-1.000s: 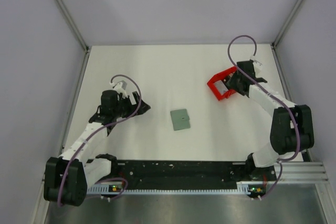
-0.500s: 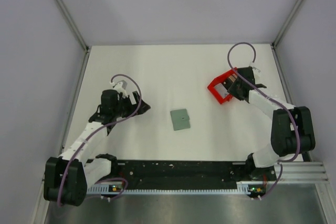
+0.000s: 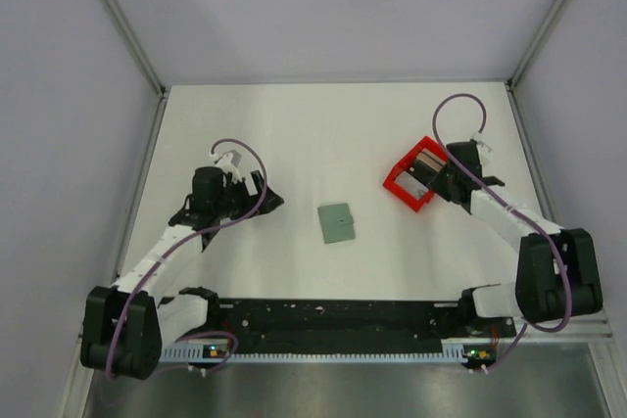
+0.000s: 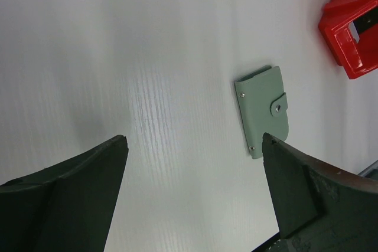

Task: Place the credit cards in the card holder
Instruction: Move the storage box to the center of the board.

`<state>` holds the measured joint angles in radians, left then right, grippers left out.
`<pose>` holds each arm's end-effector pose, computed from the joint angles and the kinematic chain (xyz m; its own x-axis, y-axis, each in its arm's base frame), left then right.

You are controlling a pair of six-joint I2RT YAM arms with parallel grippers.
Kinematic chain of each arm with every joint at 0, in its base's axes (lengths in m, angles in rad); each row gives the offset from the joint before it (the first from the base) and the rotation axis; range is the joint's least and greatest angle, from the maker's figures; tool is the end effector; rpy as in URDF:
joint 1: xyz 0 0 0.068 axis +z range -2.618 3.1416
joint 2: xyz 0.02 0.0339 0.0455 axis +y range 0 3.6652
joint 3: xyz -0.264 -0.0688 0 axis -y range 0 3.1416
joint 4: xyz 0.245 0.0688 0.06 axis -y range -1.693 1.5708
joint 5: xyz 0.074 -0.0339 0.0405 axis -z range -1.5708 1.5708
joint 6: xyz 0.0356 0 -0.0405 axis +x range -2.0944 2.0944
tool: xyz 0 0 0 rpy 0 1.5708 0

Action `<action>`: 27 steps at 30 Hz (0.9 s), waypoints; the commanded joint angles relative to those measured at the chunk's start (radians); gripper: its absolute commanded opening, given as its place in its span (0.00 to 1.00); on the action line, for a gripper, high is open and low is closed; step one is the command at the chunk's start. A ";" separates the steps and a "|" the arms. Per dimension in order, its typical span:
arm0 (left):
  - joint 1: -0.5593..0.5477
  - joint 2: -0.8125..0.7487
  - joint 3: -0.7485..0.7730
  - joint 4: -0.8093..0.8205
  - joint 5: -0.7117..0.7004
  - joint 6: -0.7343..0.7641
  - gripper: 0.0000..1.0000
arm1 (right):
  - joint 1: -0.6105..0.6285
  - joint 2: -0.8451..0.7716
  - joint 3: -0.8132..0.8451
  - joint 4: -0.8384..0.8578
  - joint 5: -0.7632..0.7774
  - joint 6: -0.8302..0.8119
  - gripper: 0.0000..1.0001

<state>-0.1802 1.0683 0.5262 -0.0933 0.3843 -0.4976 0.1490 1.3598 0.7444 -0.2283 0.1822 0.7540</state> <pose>0.2139 -0.0525 0.2064 -0.7341 -0.3161 -0.6010 0.1282 0.8047 -0.5797 0.2698 0.0340 0.1978 -0.5570 0.5972 -0.5772 0.4862 0.7979 0.3563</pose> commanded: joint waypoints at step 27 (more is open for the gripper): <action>-0.203 0.056 0.031 0.086 -0.133 -0.065 0.98 | 0.262 0.047 0.084 0.041 0.180 0.332 0.47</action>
<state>-0.3691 1.1084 0.5266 -0.0521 0.2909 -0.5537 0.3717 1.4296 0.7959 -0.2375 0.3725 1.1034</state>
